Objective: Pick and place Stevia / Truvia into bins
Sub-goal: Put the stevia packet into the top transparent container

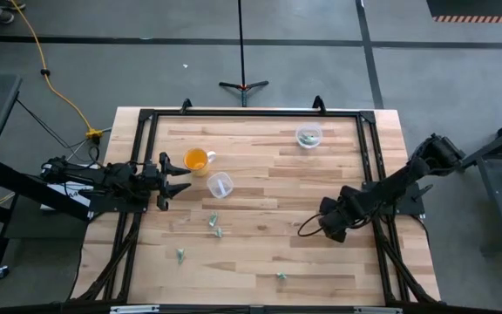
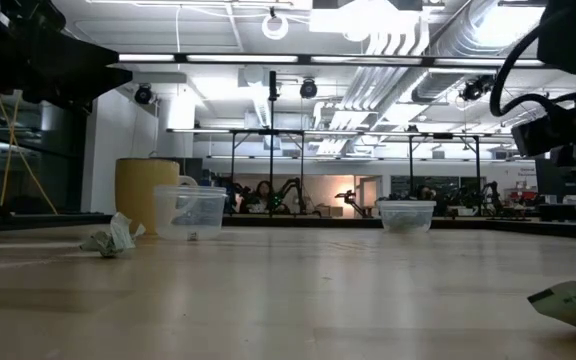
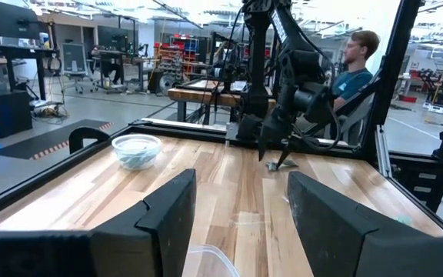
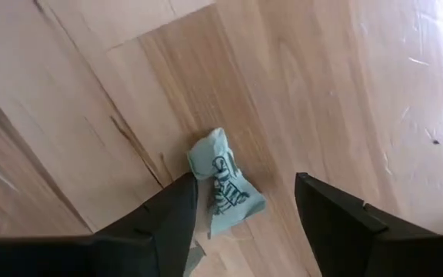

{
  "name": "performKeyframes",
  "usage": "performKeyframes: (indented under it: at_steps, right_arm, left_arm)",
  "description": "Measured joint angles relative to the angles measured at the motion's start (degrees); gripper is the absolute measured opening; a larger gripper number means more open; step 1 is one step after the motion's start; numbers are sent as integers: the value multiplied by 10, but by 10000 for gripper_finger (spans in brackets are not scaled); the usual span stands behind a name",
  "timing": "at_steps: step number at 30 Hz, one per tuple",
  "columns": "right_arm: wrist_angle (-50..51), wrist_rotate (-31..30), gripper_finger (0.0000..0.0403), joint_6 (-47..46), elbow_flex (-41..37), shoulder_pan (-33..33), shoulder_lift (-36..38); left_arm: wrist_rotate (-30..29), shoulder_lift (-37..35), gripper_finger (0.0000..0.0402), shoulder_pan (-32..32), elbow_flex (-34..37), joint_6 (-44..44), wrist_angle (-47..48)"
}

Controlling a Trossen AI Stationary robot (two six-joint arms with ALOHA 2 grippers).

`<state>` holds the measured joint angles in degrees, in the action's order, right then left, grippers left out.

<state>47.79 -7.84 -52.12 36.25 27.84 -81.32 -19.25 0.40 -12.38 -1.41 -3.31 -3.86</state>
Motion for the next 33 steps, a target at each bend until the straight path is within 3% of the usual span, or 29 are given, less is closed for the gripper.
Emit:
performKeyframes:
  at_steps: [6, 13, 16, 21, 26, 33]
  right_arm:
    - [-20, 24, 162, 19, -7, -20, 1]
    - [-49, 26, 59, 62, -8, -37, 1]
    - [-89, -2, 13, 106, -5, -55, 3]
    - [-92, -94, 21, 212, 39, -110, 15]
    - [-99, -184, 4, 297, 73, -214, 28]
    - [-158, -186, 9, 355, 87, -399, 27]
  left_arm:
    - [0, 0, 241, 0, 0, 0, 0]
    - [0, 0, 241, 0, 0, 0, 0]
    - [0, 0, 241, 0, 0, 0, 0]
    - [0, 0, 241, 0, 0, 0, -5]
    - [0, 0, 241, 0, 0, 1, -7]
    - [1, 0, 241, 0, 0, 4, -7]
